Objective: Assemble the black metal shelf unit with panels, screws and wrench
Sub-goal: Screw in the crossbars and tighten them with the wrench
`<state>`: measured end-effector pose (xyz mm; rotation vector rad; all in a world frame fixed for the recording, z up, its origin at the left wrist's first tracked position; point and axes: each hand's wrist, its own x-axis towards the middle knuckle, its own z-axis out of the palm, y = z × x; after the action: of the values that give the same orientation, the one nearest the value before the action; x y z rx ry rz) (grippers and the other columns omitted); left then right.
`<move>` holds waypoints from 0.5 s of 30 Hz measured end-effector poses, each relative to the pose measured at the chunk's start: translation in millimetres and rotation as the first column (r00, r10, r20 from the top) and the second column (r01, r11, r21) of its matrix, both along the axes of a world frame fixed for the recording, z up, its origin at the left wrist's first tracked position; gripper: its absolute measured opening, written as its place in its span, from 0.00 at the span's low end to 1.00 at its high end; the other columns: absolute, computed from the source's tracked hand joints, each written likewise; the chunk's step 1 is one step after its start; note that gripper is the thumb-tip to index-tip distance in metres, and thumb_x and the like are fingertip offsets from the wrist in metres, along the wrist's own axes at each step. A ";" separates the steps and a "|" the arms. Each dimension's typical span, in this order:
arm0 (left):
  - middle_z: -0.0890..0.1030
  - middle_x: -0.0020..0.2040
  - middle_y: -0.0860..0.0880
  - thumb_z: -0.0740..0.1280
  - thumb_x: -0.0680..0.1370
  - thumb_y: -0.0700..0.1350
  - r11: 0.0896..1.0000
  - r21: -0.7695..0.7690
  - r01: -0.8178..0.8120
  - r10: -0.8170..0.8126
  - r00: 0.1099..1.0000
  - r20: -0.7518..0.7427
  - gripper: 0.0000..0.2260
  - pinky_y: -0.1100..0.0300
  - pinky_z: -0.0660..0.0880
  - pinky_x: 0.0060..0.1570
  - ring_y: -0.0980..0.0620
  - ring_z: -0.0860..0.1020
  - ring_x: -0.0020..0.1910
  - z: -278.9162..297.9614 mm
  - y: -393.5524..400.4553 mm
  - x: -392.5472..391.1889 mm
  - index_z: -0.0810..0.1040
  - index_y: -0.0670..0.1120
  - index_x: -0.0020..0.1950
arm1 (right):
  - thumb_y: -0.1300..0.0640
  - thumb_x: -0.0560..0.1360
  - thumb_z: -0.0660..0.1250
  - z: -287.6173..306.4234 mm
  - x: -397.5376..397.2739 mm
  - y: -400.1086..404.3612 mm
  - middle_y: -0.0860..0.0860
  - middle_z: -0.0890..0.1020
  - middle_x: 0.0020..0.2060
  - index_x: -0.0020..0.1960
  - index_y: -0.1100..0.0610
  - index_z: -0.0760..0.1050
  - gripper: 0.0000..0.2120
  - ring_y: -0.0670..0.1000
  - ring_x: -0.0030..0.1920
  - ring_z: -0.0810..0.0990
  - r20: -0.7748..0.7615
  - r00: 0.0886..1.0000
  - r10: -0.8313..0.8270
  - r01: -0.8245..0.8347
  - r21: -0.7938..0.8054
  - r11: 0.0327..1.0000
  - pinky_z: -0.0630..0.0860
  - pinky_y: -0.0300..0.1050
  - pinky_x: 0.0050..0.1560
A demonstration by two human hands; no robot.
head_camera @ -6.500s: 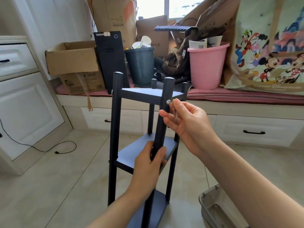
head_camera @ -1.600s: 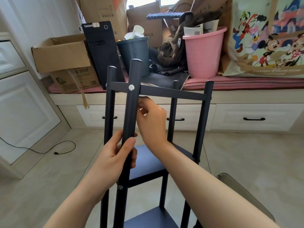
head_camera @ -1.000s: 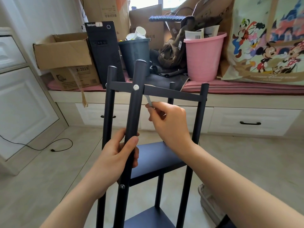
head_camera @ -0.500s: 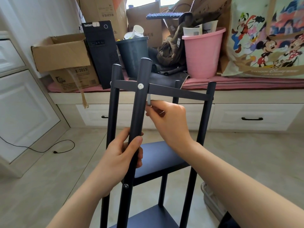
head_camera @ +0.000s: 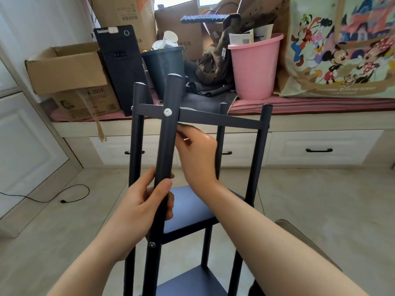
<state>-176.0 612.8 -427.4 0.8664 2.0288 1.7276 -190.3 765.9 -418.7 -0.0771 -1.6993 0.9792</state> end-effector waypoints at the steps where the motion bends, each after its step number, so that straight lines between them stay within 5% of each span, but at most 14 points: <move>1: 0.77 0.33 0.47 0.63 0.76 0.56 1.000 0.003 0.003 -0.003 1.000 0.007 0.06 0.57 0.79 0.37 0.48 0.77 0.32 0.4 -0.2 0.1 0.78 0.60 0.46 | 0.64 0.76 0.68 0.6 -2.6 -2.3 0.55 0.85 0.39 0.47 0.64 0.83 0.06 0.51 0.38 0.81 -0.002 1.000 0.007 -0.007 -0.024 1.000 0.76 0.43 0.43; 9: 0.77 0.34 0.46 0.63 0.72 0.61 0.999 -0.025 -0.021 0.021 1.000 0.005 0.10 0.39 0.78 0.45 0.47 0.79 0.33 0.4 -2.7 -2.9 0.78 0.59 0.48 | 0.65 0.76 0.68 -0.8 -11.1 -11.3 0.55 0.86 0.40 0.49 0.64 0.84 0.06 0.53 0.39 0.82 -0.020 0.999 0.045 -0.047 -0.118 0.992 0.77 0.45 0.44; 15: 0.77 0.34 0.47 0.62 0.73 0.61 0.999 -0.039 -0.028 0.028 1.000 0.001 0.11 0.48 0.79 0.44 0.48 0.78 0.34 2.2 -1.9 -4.2 0.78 0.58 0.48 | 0.65 0.77 0.67 -7.0 3.8 7.1 0.56 0.82 0.37 0.46 0.66 0.82 0.06 0.51 0.37 0.77 0.121 0.992 0.043 -0.050 0.062 0.997 0.69 0.32 0.41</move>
<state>-180.2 610.9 -425.2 0.8273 2.0758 1.6975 -186.5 773.1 -425.7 -0.0551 -1.8488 0.9695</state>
